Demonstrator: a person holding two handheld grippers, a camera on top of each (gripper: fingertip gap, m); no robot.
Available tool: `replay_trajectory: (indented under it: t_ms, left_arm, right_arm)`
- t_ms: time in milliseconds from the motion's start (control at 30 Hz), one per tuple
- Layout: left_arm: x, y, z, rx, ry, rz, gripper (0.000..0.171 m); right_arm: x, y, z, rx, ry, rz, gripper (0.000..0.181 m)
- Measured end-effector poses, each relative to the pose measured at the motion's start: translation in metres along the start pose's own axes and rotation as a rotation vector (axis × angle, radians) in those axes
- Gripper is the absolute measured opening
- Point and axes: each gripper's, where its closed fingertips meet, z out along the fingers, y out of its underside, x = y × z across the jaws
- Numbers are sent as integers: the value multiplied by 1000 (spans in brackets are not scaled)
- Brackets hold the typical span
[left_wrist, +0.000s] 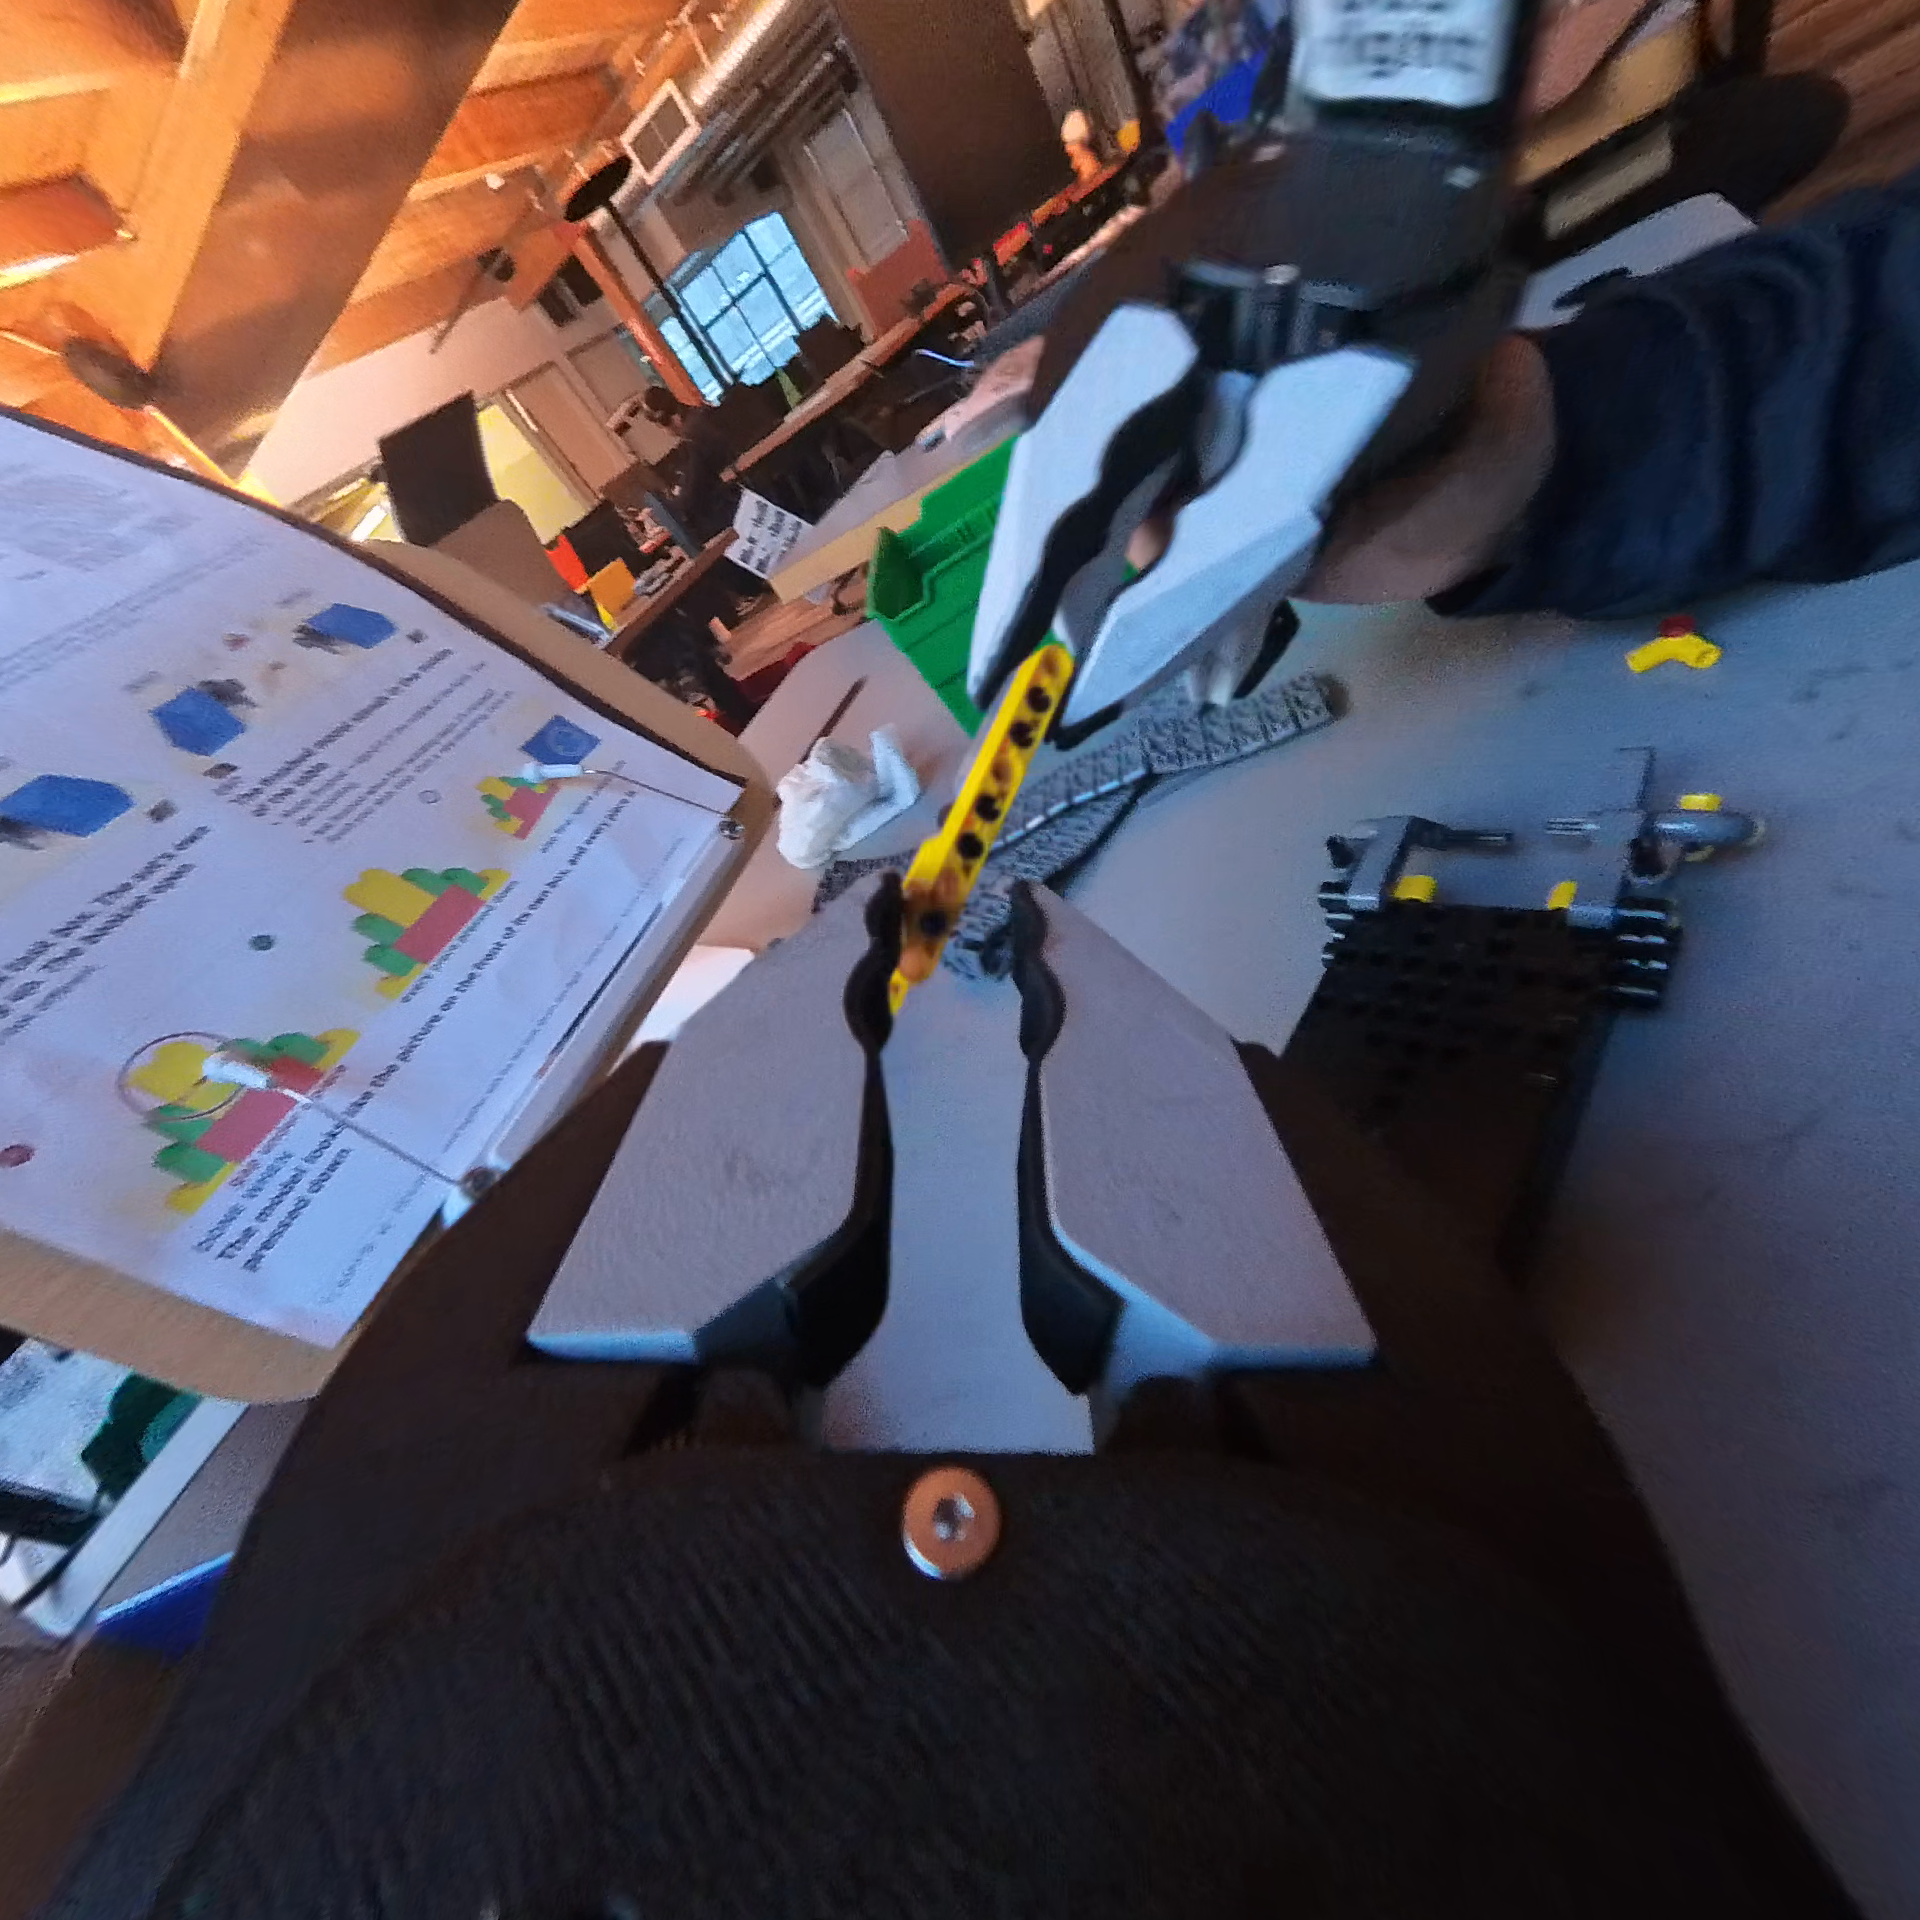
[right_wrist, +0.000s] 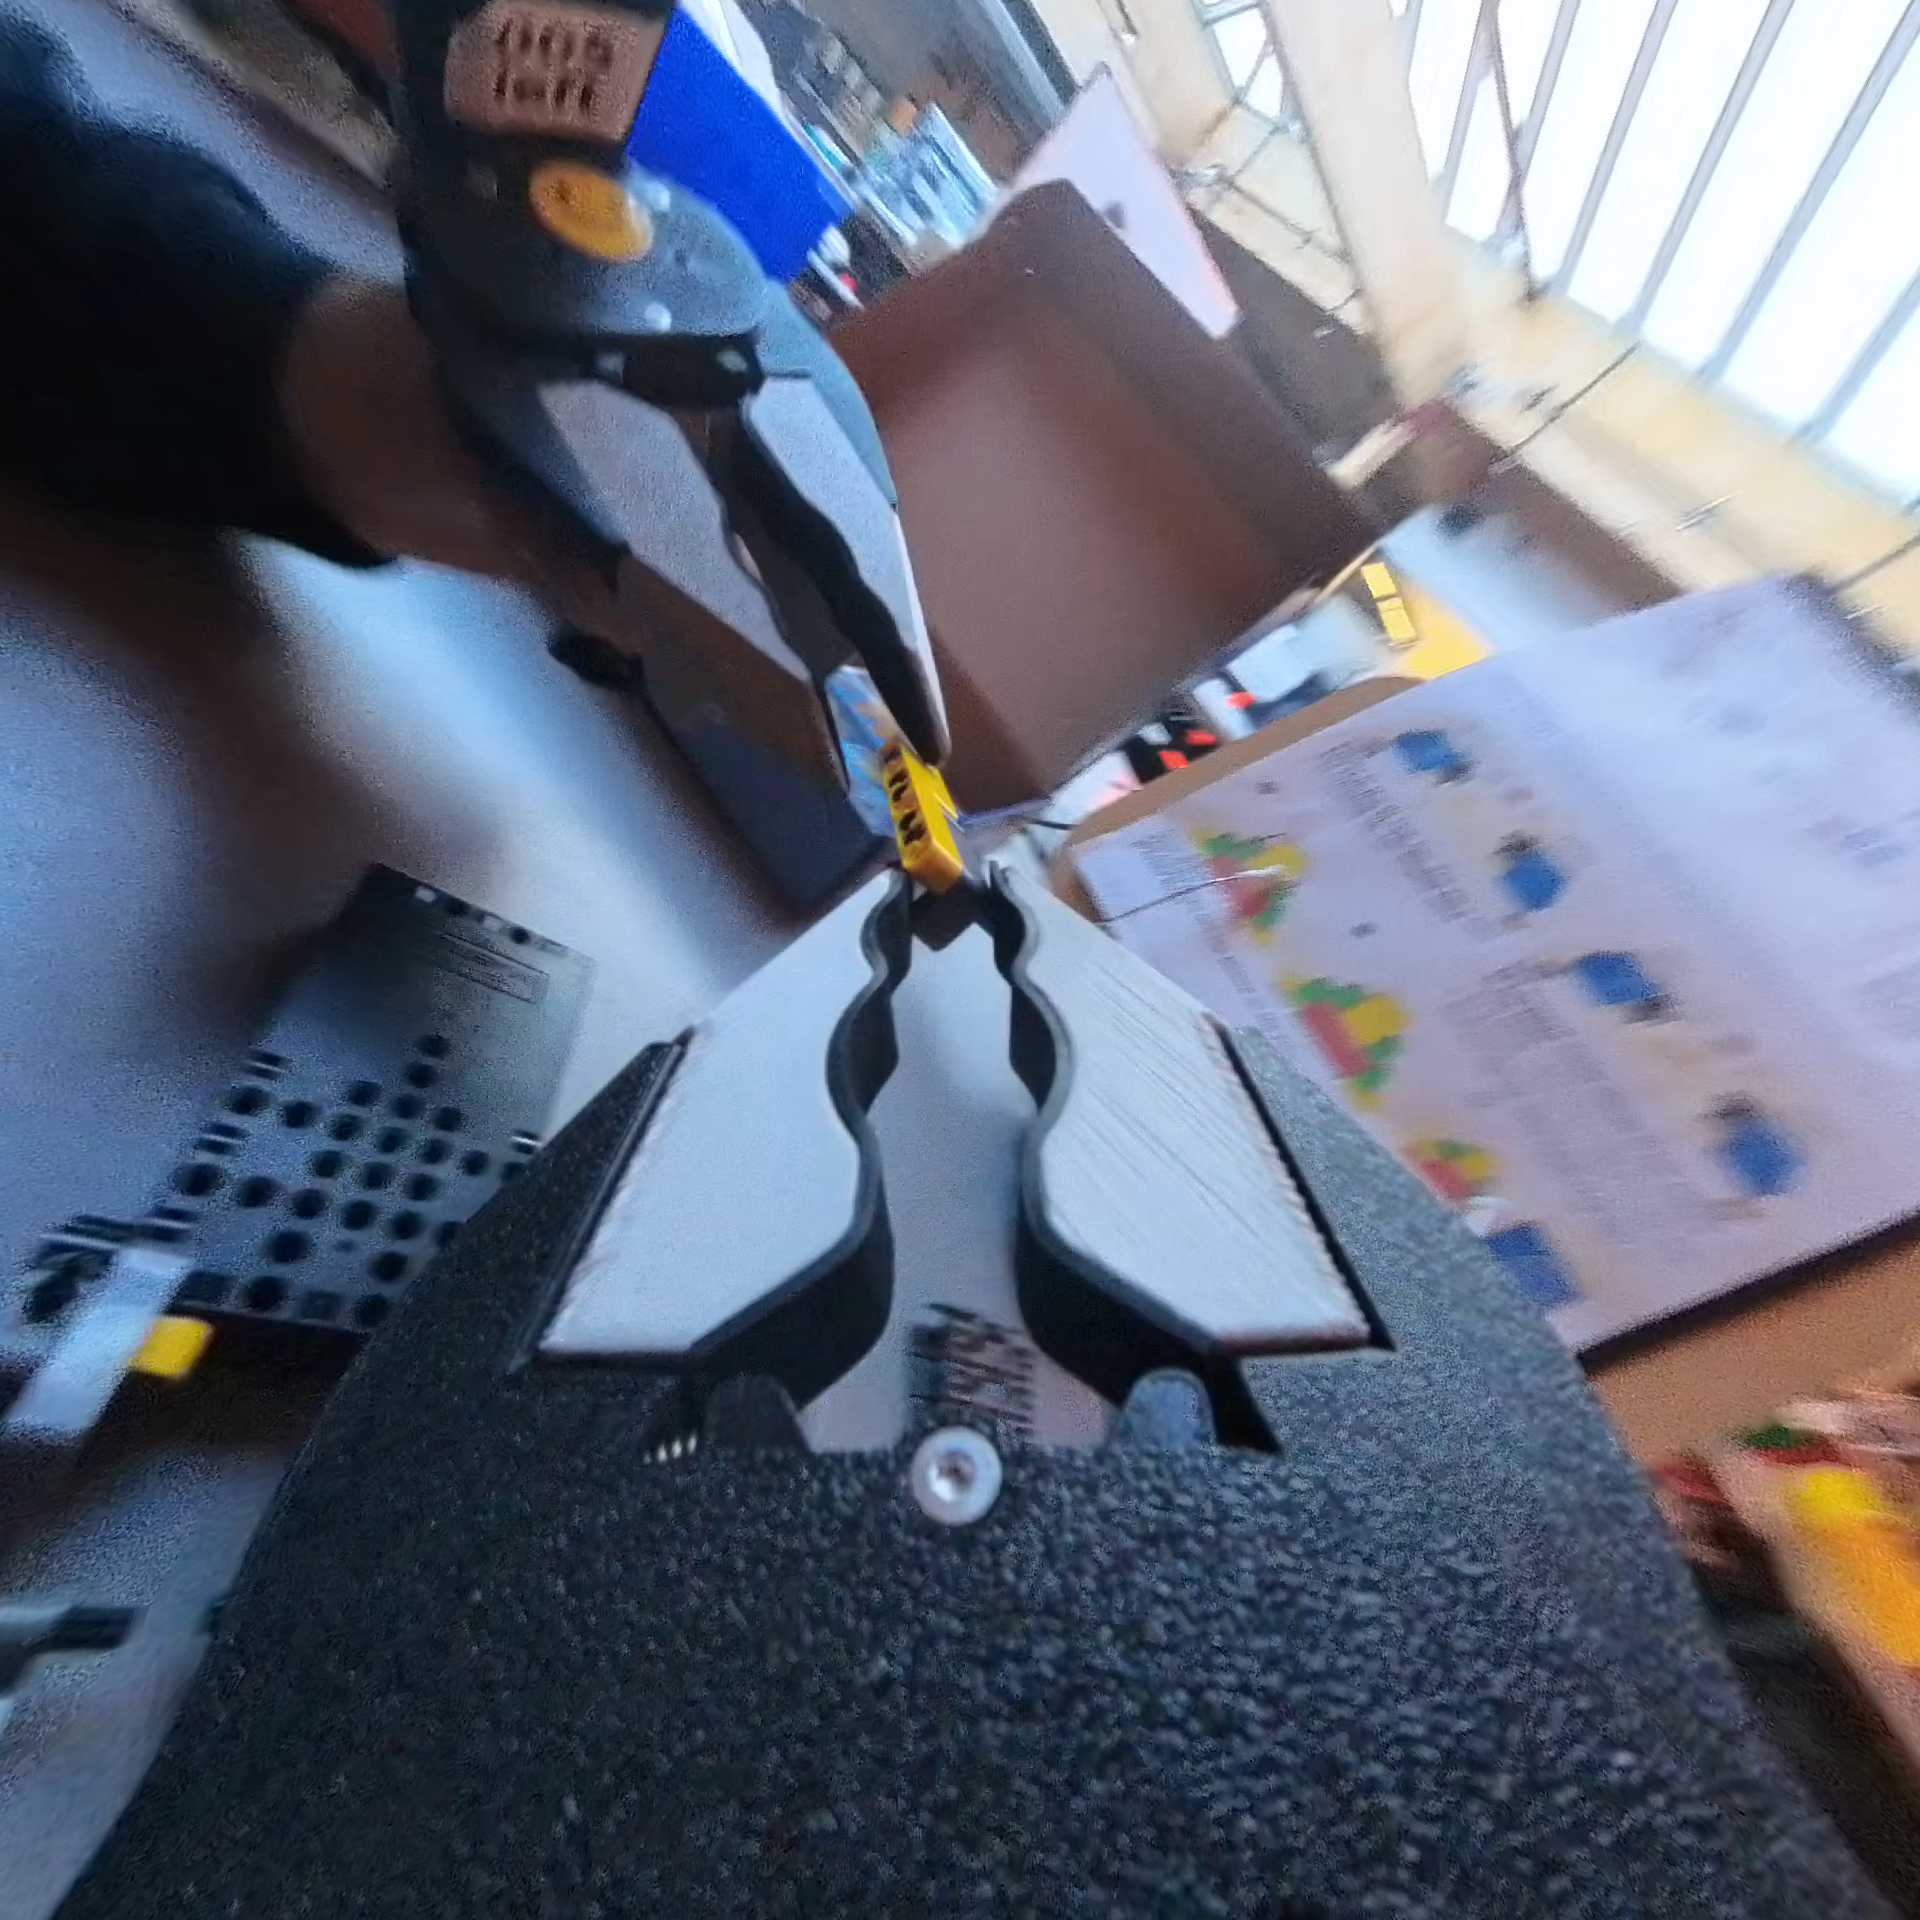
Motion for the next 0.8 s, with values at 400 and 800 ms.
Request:
replay_trajectory:
  t_ms: [400, 800]
  left_arm:
    - [-11, -25, -27, 197, 290, -625, 0]
    - [7, -34, -12, 414, 618, -1292, 9]
  right_arm:
    - [3, -19, 4, -93, 316, -572, 12]
    - [-22, -23, 16, -48, 241, -550, 18]
